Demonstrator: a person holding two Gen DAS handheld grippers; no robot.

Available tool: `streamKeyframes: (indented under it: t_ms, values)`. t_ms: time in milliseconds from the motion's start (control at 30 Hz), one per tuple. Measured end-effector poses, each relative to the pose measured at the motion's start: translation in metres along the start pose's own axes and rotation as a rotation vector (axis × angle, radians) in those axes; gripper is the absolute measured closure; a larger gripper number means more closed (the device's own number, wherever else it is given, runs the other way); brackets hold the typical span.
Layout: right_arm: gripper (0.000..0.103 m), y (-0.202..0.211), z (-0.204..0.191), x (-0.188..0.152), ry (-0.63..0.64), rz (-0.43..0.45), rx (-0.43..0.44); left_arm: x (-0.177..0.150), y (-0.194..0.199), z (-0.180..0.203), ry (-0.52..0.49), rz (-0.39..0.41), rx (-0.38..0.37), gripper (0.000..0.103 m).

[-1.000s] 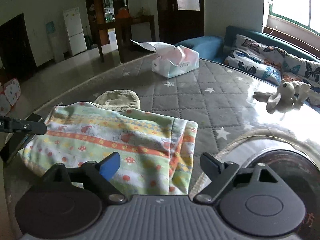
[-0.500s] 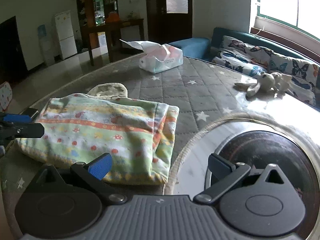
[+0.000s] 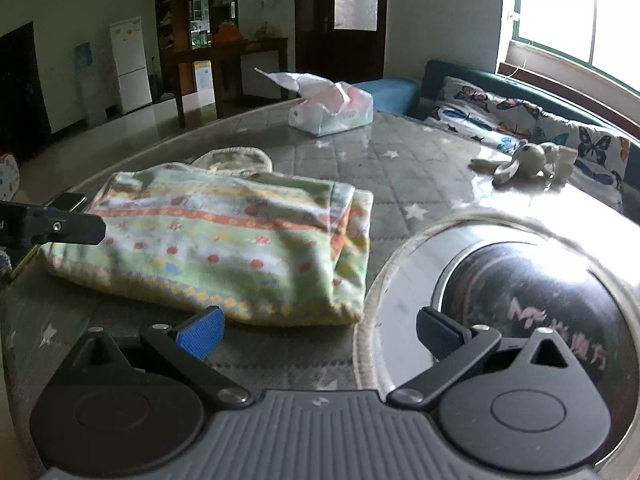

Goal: Fold clothes

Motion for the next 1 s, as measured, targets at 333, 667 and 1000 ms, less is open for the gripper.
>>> streamKeyframes:
  t_ms: [333,667,1000]
  values:
    - [0.000,0.005,-0.005,-0.002,-0.011,0.009,0.023,-0.005,0.002,0.003,0.009,-0.005,0.024,0.000]
    - [0.000,0.010,-0.009,0.000,-0.016,0.024,0.029,-0.008,0.005,0.002,0.015,0.001,0.050,0.000]
    - [0.000,0.010,-0.012,0.000,-0.019,0.023,0.035,-0.011,0.006,0.003,0.016,-0.003,0.049,0.000]
Point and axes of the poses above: each gripper's, at about its wrist camera, not at the fingertips, and y roughly against the way its jaws point, z to its right, x to its top, the point moved 4 cm from there along -y, roughly the way its jaws point, and after that the axes turned 14 degrees about -x, right-handed, at the moved point
